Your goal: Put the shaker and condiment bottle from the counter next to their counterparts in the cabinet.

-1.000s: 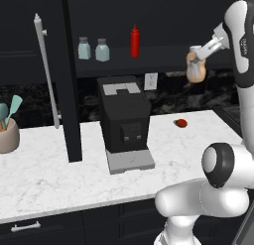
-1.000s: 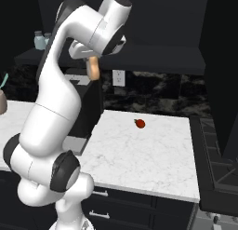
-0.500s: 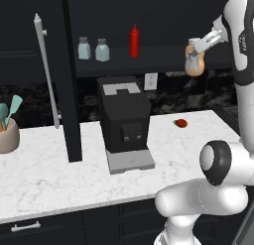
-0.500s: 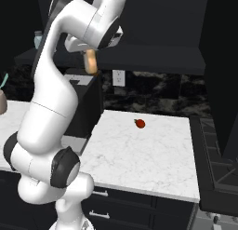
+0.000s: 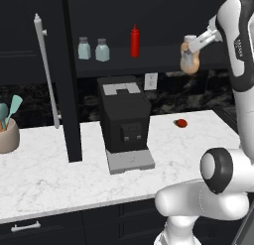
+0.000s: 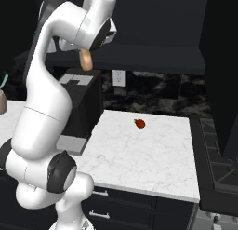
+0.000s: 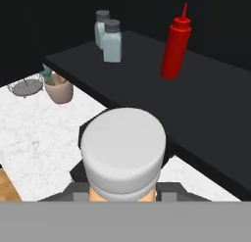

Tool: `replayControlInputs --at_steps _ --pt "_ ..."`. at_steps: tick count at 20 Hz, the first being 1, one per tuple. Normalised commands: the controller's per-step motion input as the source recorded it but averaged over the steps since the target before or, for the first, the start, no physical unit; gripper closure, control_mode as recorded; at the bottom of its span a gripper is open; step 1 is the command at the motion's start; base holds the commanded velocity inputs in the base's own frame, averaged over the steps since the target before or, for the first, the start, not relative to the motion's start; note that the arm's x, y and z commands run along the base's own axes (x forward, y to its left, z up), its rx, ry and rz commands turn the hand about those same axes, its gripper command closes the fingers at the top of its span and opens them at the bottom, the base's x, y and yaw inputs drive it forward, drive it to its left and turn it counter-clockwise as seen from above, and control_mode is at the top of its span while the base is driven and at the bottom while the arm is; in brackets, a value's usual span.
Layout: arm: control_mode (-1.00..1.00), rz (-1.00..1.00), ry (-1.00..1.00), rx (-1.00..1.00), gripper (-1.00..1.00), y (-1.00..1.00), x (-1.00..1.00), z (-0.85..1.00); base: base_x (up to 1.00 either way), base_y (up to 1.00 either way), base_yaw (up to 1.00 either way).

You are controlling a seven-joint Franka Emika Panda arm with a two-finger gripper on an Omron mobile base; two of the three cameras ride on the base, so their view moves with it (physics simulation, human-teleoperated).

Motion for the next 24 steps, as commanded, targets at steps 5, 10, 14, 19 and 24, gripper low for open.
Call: replayControlInputs --at_steps 5,10,14,19,24 --pt "-1.00 -0.05 -0.09 0.00 1.00 0.17 0.00 0.00 0.00 0.00 0.00" --pt "-1.00 -0.05 -0.04 0.00 1.00 0.15 0.01 0.00 0.00 0.00 0.00" --pt "-1.00 -0.06 0.00 0.00 1.00 0.13 0.07 0.00 0.00 0.00 0.00" --pt "-1.00 -0.05 0.00 0.00 1.00 0.16 0.18 0.00 0.00 0.00 0.00" --pt "-1.00 -0.03 0.00 0.00 1.00 0.15 0.29 0.00 0.00 0.00 0.00"
